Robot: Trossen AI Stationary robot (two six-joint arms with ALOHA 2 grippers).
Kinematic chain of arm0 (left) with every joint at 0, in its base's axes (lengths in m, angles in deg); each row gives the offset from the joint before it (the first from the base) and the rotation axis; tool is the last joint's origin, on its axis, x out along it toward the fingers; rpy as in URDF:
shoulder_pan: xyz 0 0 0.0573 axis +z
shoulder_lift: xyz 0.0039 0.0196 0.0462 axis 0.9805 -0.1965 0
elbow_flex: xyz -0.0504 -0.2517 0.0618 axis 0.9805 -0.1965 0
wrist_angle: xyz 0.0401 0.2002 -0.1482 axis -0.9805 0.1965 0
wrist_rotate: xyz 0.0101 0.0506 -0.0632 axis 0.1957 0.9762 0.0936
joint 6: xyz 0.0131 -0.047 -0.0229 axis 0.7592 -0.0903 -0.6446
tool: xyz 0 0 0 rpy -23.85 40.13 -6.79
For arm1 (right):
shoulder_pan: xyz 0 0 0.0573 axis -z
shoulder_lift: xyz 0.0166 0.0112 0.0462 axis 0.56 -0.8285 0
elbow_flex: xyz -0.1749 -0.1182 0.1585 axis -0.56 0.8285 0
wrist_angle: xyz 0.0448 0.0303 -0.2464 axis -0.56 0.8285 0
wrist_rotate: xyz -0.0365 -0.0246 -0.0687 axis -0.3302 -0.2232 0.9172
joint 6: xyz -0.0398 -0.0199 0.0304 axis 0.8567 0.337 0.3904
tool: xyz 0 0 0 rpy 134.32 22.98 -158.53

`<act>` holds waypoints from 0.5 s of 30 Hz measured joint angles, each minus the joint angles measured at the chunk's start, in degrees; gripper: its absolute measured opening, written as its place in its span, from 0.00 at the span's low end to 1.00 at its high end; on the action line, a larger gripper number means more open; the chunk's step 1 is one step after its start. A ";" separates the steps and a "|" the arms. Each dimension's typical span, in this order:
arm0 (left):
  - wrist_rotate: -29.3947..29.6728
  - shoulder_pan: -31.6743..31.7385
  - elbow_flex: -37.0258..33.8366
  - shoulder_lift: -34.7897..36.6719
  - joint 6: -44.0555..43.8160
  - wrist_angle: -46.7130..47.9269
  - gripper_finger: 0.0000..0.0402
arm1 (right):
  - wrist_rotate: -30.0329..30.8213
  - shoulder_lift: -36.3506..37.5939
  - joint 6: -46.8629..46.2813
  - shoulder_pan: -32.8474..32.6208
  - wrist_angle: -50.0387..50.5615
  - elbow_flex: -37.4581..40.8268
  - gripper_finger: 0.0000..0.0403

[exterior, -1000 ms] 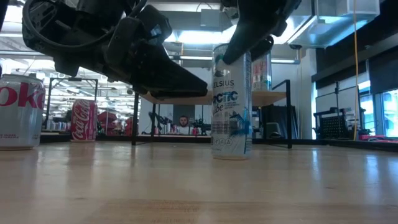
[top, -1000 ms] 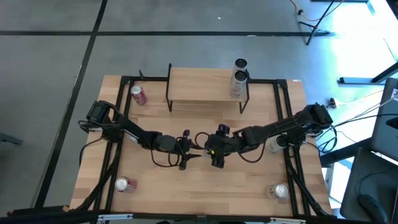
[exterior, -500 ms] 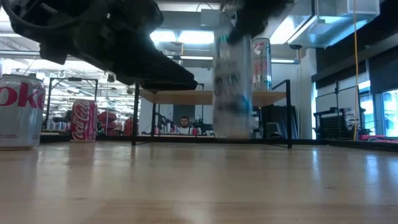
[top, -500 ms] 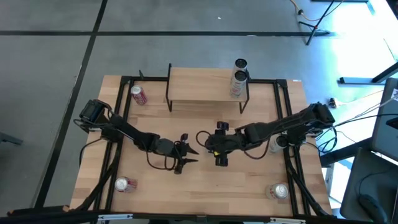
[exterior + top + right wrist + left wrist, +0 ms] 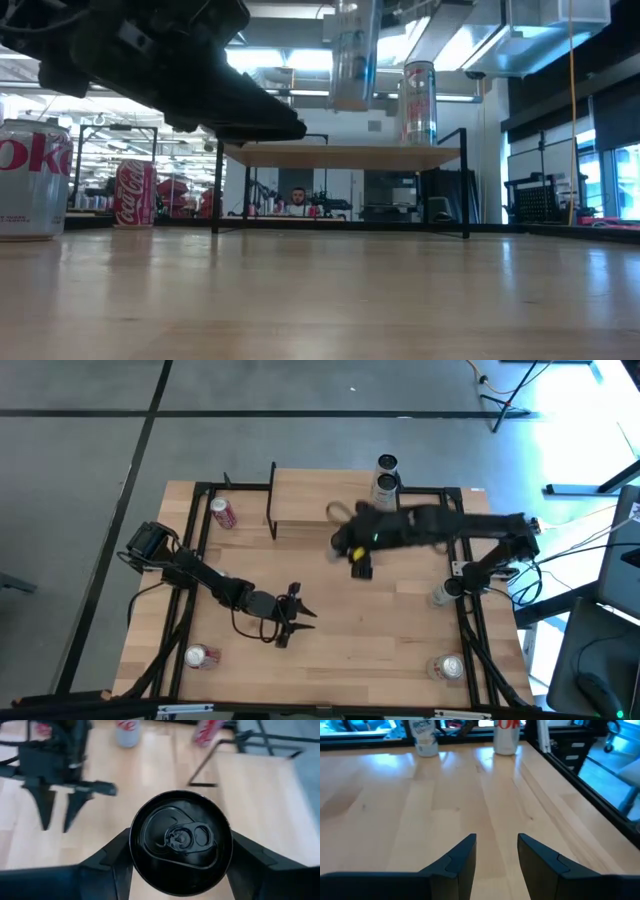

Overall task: Place canned beverage on shelf
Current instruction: Put the white blue soda can on the shelf

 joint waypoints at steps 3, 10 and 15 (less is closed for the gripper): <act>0.15 -0.01 0.00 0.00 -0.43 -0.12 0.34 | -2.27 0.68 3.32 5.16 2.39 -3.59 0.55; 0.17 -0.87 0.02 0.00 -2.75 0.92 0.34 | -12.88 0.59 9.28 19.63 4.42 -5.87 0.56; 0.04 -1.85 0.00 0.00 -2.67 1.35 0.34 | -19.25 0.55 15.26 28.78 4.07 -5.27 0.56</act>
